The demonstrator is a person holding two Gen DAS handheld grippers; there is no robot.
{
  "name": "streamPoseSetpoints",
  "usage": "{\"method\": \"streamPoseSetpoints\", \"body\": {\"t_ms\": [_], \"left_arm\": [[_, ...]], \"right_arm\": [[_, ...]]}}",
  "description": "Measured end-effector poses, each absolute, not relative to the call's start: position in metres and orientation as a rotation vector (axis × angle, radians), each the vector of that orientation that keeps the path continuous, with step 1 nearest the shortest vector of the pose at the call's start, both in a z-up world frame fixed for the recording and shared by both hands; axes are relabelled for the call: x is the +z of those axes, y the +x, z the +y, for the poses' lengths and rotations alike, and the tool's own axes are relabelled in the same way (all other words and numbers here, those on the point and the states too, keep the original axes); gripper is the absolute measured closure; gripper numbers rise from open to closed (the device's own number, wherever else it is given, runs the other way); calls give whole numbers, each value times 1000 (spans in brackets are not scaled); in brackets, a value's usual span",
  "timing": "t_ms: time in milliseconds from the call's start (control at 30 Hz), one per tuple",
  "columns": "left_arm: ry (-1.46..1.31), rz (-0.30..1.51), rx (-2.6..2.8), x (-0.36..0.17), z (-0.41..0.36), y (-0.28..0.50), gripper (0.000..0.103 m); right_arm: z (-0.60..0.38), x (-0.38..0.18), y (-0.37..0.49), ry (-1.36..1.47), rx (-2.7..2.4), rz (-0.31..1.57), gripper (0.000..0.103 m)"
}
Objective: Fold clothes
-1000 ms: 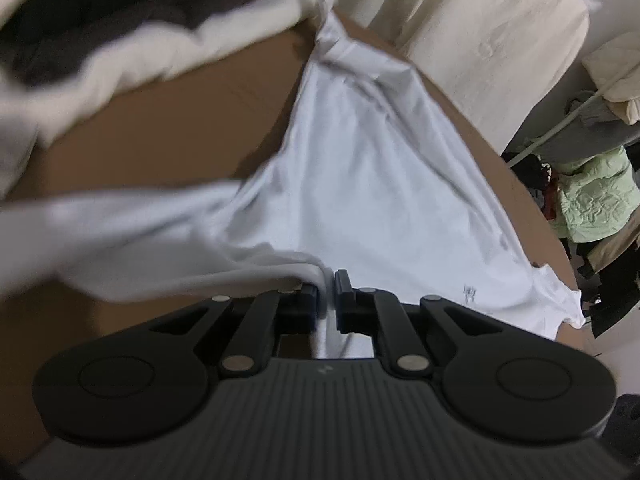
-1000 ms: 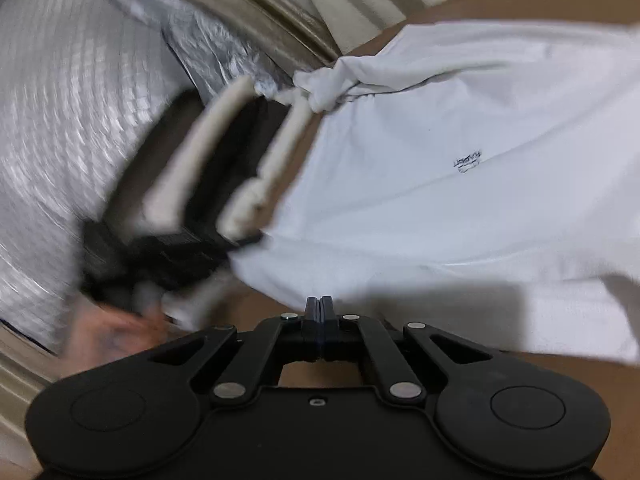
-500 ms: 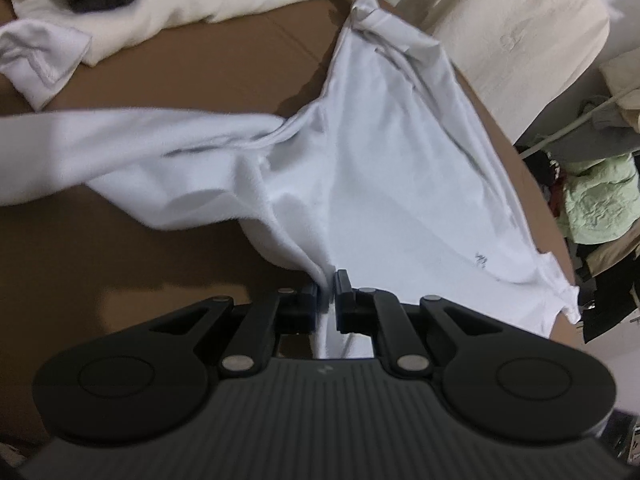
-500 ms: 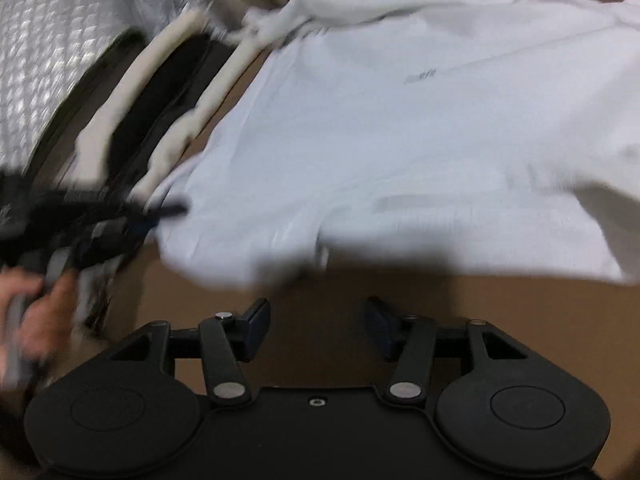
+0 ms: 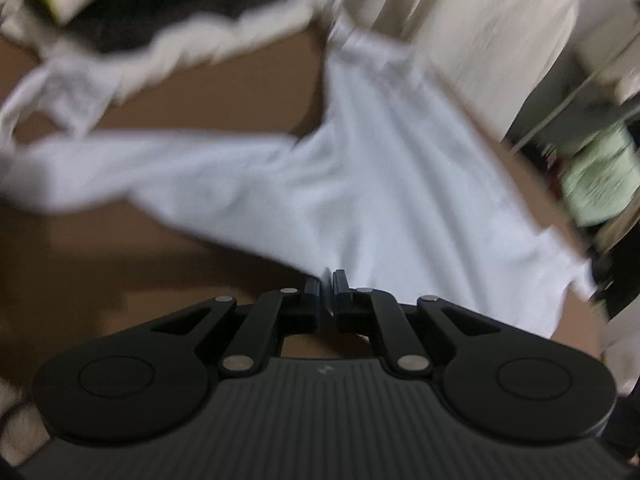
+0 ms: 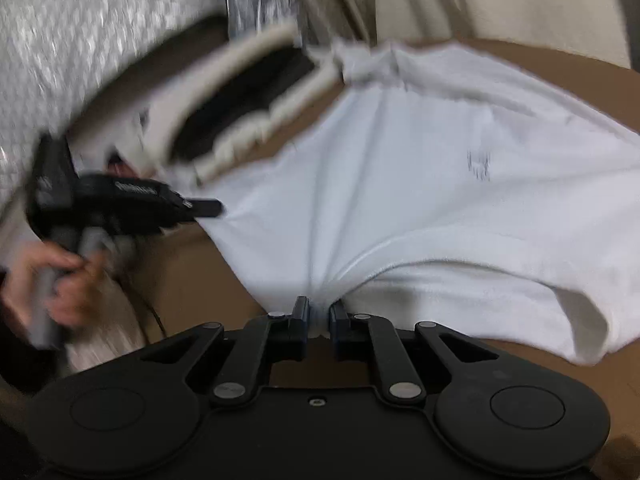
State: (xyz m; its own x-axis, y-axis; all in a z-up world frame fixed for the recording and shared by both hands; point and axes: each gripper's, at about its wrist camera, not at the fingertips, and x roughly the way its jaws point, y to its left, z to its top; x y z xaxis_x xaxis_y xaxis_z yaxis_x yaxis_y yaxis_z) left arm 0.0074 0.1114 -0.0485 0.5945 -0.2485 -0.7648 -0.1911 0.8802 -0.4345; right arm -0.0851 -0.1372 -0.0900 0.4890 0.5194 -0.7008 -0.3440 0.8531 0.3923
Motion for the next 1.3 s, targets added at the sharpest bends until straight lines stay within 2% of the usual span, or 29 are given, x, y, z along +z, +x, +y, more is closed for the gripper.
{"method": "streamPoseSetpoints", "body": {"t_ms": [67,133,233,300,333,367,433,567,700,733,767,867,967,1100,1300], "left_arm": [[-487,991,-8,-54,110,9,98],[-487,945,-12,-39,116,8,96],[-400,796,50,4,139,-5,91],[-262,758,156,25,160,-8,74],[-191,740,210,35,172,-9,58],[-120,721,264,45,183,-10,48],[-113,795,323,35,212,4,40],[-166,958,397,4,269,35,39],[-268,1100,358,-44,289,61,43],[-262,1096,363,-51,288,62,66],[-246,1060,391,-48,286,58,97],[-247,904,475,-26,280,40,96],[-458,716,538,16,289,0,96],[-641,599,597,43,301,-26,94],[-1055,575,680,11,351,7,91]], "right_arm": [[-134,-113,-77,230,499,1043,89],[-129,-128,-72,240,462,1079,89],[-127,-129,-73,254,477,1108,73],[-122,-125,-76,228,514,1150,68],[-119,-122,-78,206,539,1175,68],[-116,-118,-81,197,568,1183,68],[-110,-103,-87,212,644,1150,68],[-77,-71,-68,192,740,975,66],[-22,-69,-35,-11,722,808,65],[-11,-72,-28,-52,723,788,65],[-1,-75,-21,-93,725,770,64],[28,-82,-13,-191,746,743,60],[53,-87,-10,-281,781,724,58],[73,-94,-10,-395,786,672,55],[81,-114,-3,-441,754,682,52]]}}
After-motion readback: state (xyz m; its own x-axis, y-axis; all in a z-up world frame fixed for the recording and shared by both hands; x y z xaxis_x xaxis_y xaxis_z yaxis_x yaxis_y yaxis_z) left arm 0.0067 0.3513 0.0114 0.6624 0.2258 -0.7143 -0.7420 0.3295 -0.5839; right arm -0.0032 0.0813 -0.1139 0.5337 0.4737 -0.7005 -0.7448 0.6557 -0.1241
